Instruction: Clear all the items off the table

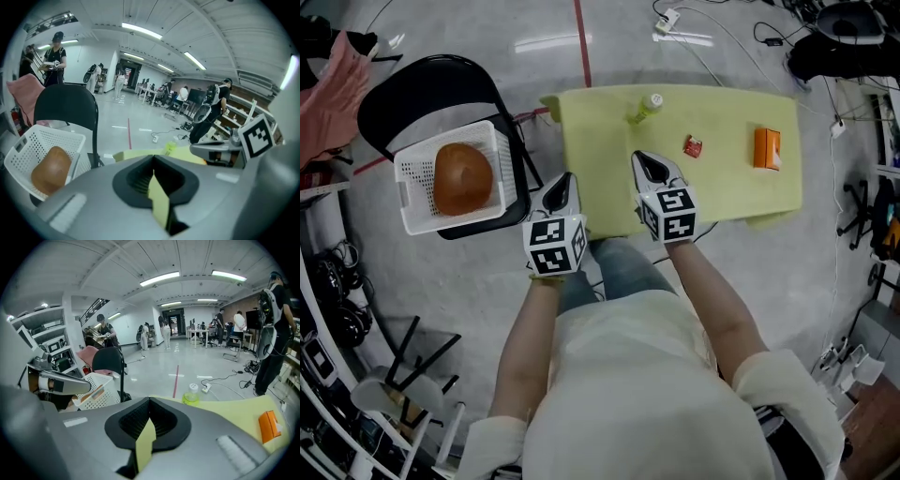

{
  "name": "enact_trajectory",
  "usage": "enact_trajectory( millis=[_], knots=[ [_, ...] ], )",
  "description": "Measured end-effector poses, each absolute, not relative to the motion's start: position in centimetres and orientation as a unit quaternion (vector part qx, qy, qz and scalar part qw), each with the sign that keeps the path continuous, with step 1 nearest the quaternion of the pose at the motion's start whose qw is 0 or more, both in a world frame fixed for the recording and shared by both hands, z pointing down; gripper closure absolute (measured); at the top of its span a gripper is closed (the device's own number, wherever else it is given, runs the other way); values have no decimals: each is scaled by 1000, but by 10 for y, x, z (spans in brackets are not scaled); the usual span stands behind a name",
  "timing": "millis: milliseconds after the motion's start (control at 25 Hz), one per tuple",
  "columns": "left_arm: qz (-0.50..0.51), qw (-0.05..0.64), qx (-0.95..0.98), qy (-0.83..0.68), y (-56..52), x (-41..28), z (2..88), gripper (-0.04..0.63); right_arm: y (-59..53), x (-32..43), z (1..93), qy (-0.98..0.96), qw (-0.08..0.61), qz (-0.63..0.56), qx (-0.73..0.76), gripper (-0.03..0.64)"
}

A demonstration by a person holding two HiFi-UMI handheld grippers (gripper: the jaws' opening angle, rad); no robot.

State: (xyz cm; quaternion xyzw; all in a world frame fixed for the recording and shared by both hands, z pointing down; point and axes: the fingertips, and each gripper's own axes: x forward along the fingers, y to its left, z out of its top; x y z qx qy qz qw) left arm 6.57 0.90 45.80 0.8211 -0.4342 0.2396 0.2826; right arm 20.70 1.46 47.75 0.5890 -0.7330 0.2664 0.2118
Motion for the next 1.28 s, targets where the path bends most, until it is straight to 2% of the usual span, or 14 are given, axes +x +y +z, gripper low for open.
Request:
enact_trajectory(
  millis=[360,560,960,1280],
  knots=[
    [244,290,818,-432,-21,115,506,586,-15,267,548,-721,232,282,588,612],
    [253,301,809,-437,-33,130,536,586,-28,291,590,-717,244,298,581,569],
    [272,311,801,-433,-44,155,586,586,-53,314,660,-725,263,314,554,408],
    [289,321,793,-429,-51,166,615,586,-76,317,694,-735,270,311,538,337]
  ],
)
